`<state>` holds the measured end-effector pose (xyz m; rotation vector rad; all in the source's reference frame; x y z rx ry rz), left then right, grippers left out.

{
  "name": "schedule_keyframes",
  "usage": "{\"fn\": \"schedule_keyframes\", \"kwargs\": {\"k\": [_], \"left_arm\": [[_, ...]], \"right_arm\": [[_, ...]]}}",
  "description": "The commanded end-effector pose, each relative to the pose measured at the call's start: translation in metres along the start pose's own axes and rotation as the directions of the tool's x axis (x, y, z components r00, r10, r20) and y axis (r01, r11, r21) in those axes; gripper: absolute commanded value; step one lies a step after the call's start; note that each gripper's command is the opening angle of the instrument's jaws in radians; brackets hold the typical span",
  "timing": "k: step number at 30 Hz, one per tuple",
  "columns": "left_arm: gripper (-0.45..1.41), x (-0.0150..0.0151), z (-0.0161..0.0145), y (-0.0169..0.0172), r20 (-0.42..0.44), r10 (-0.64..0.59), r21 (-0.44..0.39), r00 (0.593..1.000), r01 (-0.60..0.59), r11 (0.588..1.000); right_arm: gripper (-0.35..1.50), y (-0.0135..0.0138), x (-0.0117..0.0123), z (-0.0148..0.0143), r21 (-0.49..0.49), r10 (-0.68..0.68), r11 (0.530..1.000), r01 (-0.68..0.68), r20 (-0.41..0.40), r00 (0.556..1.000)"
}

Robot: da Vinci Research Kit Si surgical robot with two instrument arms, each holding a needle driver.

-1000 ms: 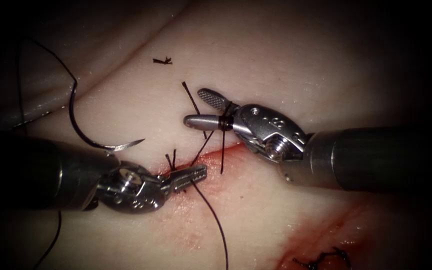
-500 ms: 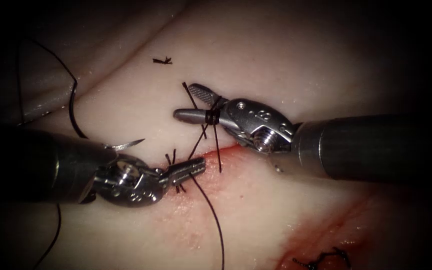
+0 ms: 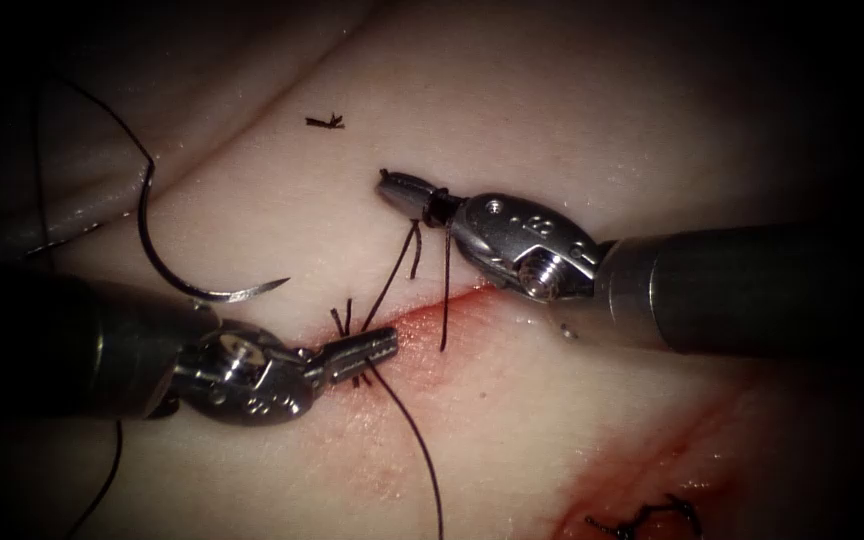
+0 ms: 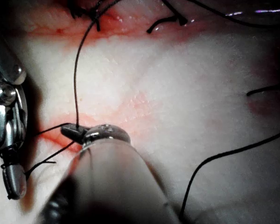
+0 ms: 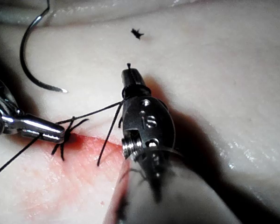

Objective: Wound Closure

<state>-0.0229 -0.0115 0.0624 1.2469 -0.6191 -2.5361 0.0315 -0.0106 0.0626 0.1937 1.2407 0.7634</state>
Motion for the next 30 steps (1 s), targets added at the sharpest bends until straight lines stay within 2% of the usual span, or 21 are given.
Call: {"fn": "schedule_keyframes", "kwargs": {"k": [1, 5, 12, 20, 26, 28, 30], "left_arm": [[-0.45, -0.0001, 0.0003, 0.0004, -0.002, -0.022, -0.003, 1.0, 0.022, 1.0], [-0.45, -0.0006, -0.0004, -0.0005, 0.019, -0.08, -0.003, 0.997, 0.081, 0.997], [-0.45, -0.0025, -0.003, -0.0045, 0.067, -0.195, 0.026, 0.979, 0.193, 0.981], [-0.45, -0.0049, -0.0061, -0.0099, 0.098, -0.249, 0.065, 0.964, 0.243, 0.968], [-0.45, -0.005, -0.0067, -0.0118, 0.1, -0.267, 0.066, 0.959, 0.261, 0.963], [-0.45, -0.0053, -0.0068, -0.0123, 0.099, -0.269, 0.062, 0.958, 0.264, 0.962], [-0.45, -0.006, -0.007, -0.0133, 0.108, -0.274, 0.06, 0.956, 0.269, 0.961]], "right_arm": [[-0.35, -0.0006, -0.0008, 0.0, 0.01, -0.005, 1.0, 0.005, -0.024, 1.0], [-0.35, -0.001, -0.001, -0.0019, 0.016, -0.041, 0.999, 0.043, -0.074, 0.996], [-0.35, -0.0027, -0.0018, -0.0046, 0.015, -0.121, 0.992, 0.124, -0.155, 0.981], [-0.35, -0.0065, -0.0033, -0.0059, 0.034, -0.172, 0.983, 0.181, -0.177, 0.969], [-0.35, -0.0069, -0.0047, -0.0061, 0.06, 0.023, 0.998, -0.018, -0.089, 0.996], [-0.35, -0.0068, -0.0053, -0.0062, 0.063, 0.066, 0.996, -0.062, -0.067, 0.996], [-0.35, -0.0067, -0.0067, -0.0066, 0.065, 0.191, 0.98, -0.189, -0.029, 0.981]]}}
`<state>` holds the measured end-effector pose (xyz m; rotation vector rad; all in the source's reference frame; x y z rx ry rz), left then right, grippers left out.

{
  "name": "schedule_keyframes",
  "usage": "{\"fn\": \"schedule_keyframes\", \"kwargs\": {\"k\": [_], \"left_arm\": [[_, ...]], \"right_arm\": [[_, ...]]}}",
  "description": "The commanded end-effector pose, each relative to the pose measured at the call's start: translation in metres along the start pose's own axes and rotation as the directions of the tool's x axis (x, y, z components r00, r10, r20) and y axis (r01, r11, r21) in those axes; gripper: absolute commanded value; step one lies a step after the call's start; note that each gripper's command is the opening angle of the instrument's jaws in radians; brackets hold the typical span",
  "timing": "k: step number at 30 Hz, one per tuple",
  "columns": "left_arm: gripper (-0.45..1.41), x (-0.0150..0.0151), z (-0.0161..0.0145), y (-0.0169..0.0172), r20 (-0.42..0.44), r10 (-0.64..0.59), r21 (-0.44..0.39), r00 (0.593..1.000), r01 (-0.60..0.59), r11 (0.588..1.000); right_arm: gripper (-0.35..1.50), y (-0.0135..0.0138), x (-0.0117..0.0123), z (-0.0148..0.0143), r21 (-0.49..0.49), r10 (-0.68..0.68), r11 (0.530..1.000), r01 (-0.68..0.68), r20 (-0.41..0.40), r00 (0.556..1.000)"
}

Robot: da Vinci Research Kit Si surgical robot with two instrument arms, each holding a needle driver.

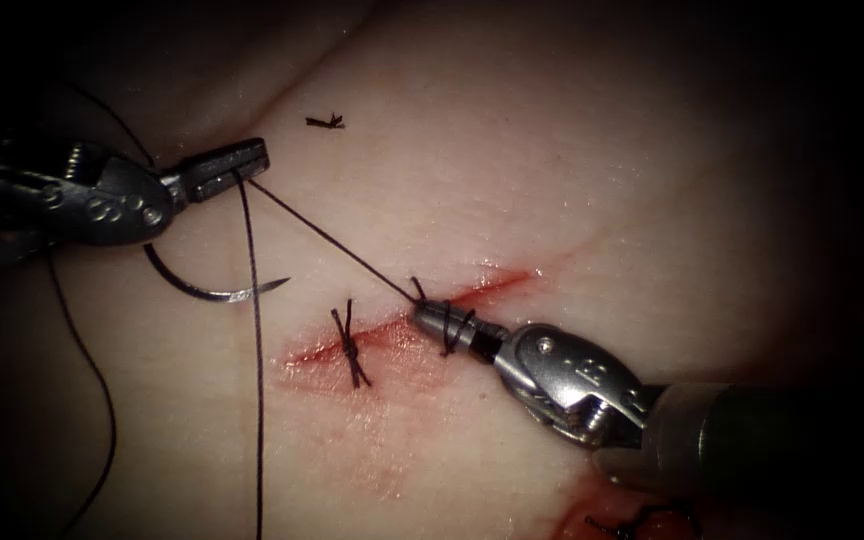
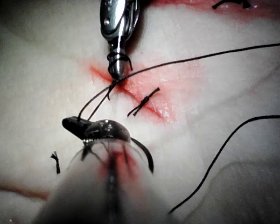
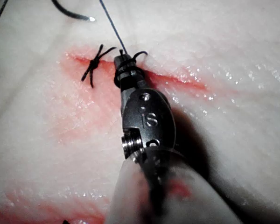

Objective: Wound Closure

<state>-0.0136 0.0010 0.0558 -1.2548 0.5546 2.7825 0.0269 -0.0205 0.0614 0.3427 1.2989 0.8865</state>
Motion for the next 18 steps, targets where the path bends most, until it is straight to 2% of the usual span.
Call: {"fn": "schedule_keyframes", "kwargs": {"k": [1, 5, 8, 18], "left_arm": [[-0.45, -0.0002, 0.0006, 0.0001, 0.004, -0.001, -0.004, 1.0, 0.001, 1.0], [-0.45, -0.001, 0.0008, -0.0017, 0.013, -0.007, -0.007, 1.0, 0.007, 1.0], [-0.45, -0.0017, 0.0009, -0.0032, 0.024, -0.011, -0.013, 1.0, 0.011, 1.0], [-0.45, -0.0043, 0.0016, -0.0091, 0.049, -0.04, 0.011, 0.998, 0.04, 0.999]], "right_arm": [[-0.35, -0.0003, -0.0016, 0.0004, 0.002, 0.05, 0.999, -0.05, 0.011, 0.999], [-0.35, -0.0003, -0.003, 0.0001, 0.003, 0.186, 0.982, -0.186, 0.02, 0.982], [-0.35, -0.0006, -0.0031, 0.0, 0.0, 0.256, 0.967, -0.256, 0.025, 0.966], [-0.35, -0.0014, -0.0027, -0.0008, -0.017, 0.23, 0.973, -0.23, -0.002, 0.973]]}}
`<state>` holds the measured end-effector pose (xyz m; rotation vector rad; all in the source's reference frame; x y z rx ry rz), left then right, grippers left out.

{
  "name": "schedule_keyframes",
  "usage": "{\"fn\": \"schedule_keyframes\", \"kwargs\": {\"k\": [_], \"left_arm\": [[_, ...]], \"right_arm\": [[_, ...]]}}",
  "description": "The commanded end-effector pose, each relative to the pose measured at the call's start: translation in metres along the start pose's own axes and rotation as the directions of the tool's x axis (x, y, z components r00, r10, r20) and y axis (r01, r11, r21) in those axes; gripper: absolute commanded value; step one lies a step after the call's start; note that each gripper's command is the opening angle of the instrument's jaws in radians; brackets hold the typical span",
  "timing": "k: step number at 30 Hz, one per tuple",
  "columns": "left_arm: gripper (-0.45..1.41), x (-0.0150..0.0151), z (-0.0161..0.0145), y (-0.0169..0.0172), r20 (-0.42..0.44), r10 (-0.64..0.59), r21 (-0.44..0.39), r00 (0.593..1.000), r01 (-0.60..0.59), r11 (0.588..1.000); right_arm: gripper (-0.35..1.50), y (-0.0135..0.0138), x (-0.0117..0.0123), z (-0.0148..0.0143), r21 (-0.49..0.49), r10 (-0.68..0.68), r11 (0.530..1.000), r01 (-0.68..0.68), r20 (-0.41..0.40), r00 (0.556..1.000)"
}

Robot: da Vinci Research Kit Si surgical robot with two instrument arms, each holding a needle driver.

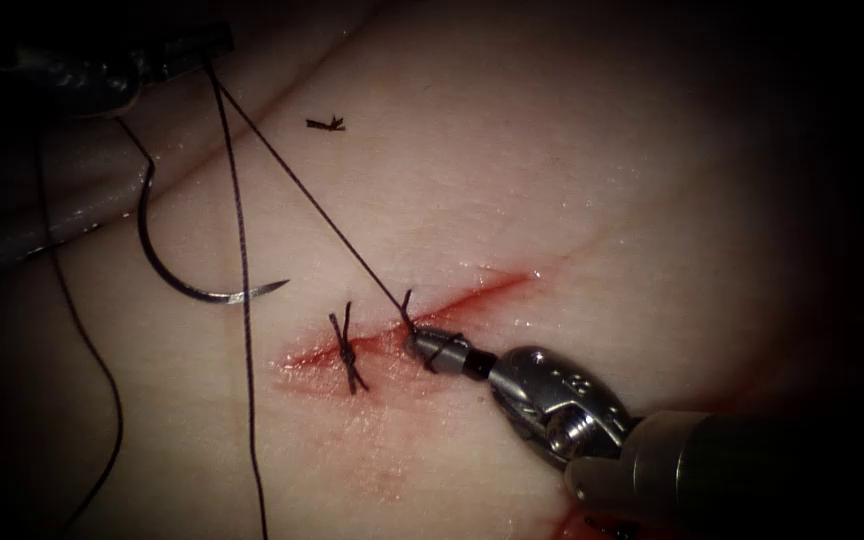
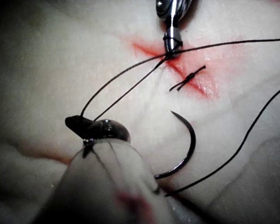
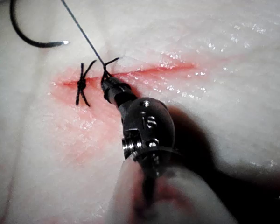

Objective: Wound Closure

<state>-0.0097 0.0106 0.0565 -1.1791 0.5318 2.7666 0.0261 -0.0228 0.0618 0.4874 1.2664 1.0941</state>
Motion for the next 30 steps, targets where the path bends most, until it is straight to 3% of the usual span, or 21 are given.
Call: {"fn": "schedule_keyframes", "kwargs": {"k": [1, 9, 23, 30], "left_arm": [[-0.45, -0.0007, 0.001, -0.0004, 0.006, 0.0, 0.006, 1.0, 0.0, 1.0], [-0.45, -0.0024, 0.0016, -0.0014, 0.018, 0.007, 0.018, 1.0, -0.007, 1.0], [-0.45, -0.0027, 0.0024, -0.0022, 0.02, 0.004, 0.02, 1.0, -0.005, 1.0], [-0.45, -0.0041, 0.0023, -0.0052, 0.083, -0.072, 0.178, 0.994, 0.056, 0.982]], "right_arm": [[-0.35, -0.0005, -0.0006, 0.0001, -0.02, -0.005, 1.0, 0.005, -0.008, 1.0], [-0.35, -0.001, -0.0002, -0.0009, -0.032, -0.173, 0.984, 0.173, -0.016, 0.985], [-0.35, -0.0014, 0.0002, -0.0007, -0.003, -0.324, 0.946, 0.324, -0.032, 0.945], [-0.35, -0.0027, -0.0003, -0.0011, 0.025, -0.484, 0.874, 0.485, -0.037, 0.874]]}}
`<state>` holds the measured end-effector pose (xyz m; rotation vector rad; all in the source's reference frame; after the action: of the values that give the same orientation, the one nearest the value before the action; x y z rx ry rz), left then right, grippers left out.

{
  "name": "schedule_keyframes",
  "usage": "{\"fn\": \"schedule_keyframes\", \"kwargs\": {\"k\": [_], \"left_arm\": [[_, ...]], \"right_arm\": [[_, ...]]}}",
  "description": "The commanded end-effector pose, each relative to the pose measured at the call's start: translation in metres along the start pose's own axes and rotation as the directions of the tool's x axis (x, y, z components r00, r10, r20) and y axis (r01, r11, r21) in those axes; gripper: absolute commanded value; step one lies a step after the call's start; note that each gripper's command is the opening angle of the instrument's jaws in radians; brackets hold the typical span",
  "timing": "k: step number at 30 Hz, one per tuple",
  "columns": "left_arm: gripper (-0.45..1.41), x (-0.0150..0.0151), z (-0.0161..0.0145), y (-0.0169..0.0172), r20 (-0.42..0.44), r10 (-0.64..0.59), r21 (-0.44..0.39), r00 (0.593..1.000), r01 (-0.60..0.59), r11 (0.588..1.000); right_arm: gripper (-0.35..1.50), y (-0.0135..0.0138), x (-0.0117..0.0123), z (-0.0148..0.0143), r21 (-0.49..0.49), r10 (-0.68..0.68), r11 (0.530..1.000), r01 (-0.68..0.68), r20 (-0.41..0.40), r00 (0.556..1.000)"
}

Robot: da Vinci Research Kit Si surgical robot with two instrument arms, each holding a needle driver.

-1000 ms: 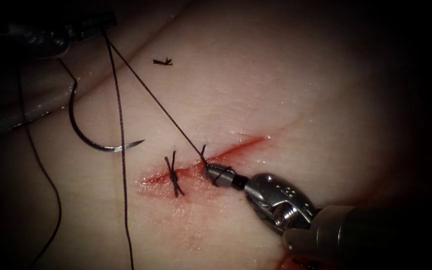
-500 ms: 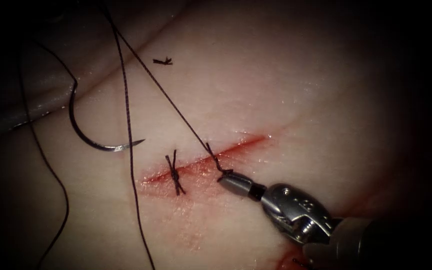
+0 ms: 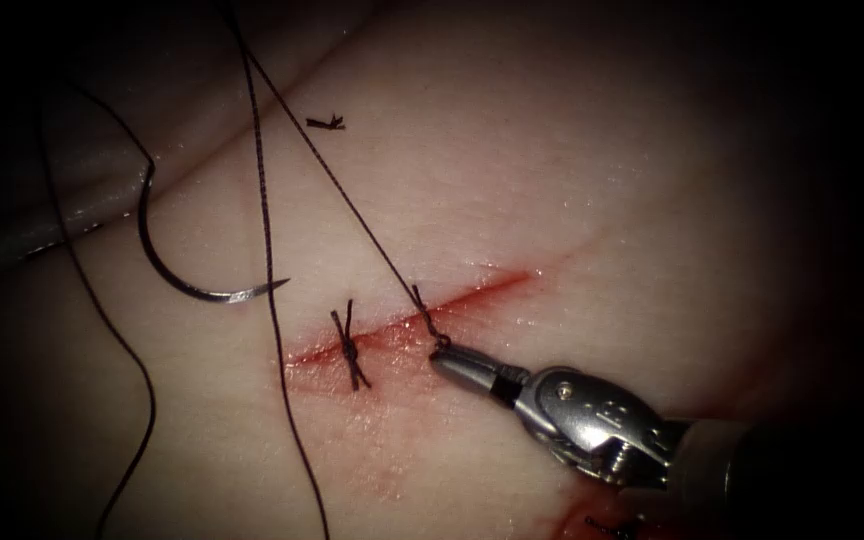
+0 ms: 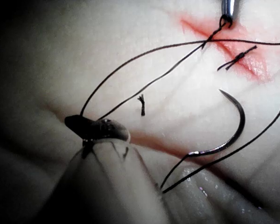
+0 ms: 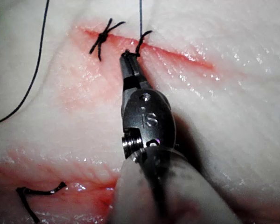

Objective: Wound Closure

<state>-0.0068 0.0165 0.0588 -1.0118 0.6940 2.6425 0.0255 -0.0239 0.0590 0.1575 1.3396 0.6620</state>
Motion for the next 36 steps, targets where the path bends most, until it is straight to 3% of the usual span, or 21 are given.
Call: {"fn": "schedule_keyframes", "kwargs": {"k": [1, 7, 18, 36], "left_arm": [[-0.45, -0.0001, 0.0006, 0.0002, 0.005, -0.008, 0.018, 1.0, 0.008, 1.0], [-0.45, -0.001, 0.0003, -0.0006, 0.049, -0.028, 0.098, 0.998, 0.023, 0.995], [-0.45, -0.0022, -0.0002, -0.0025, 0.095, -0.07, 0.209, 0.993, 0.049, 0.977], [-0.45, -0.003, 0.0008, -0.0046, 0.095, -0.057, 0.229, 0.994, 0.034, 0.973]], "right_arm": [[-0.35, -0.0006, -0.0007, 0.0005, 0.005, -0.017, 1.0, 0.017, 0.002, 1.0], [-0.35, -0.0007, -0.0006, 0.0004, 0.013, -0.11, 0.994, 0.11, -0.004, 0.994], [-0.35, -0.0011, -0.0006, 0.0002, 0.015, -0.134, 0.991, 0.134, -0.006, 0.991], [-0.35, -0.0016, -0.0026, -0.0017, 0.037, -0.178, 0.983, 0.178, 0.018, 0.984]]}}
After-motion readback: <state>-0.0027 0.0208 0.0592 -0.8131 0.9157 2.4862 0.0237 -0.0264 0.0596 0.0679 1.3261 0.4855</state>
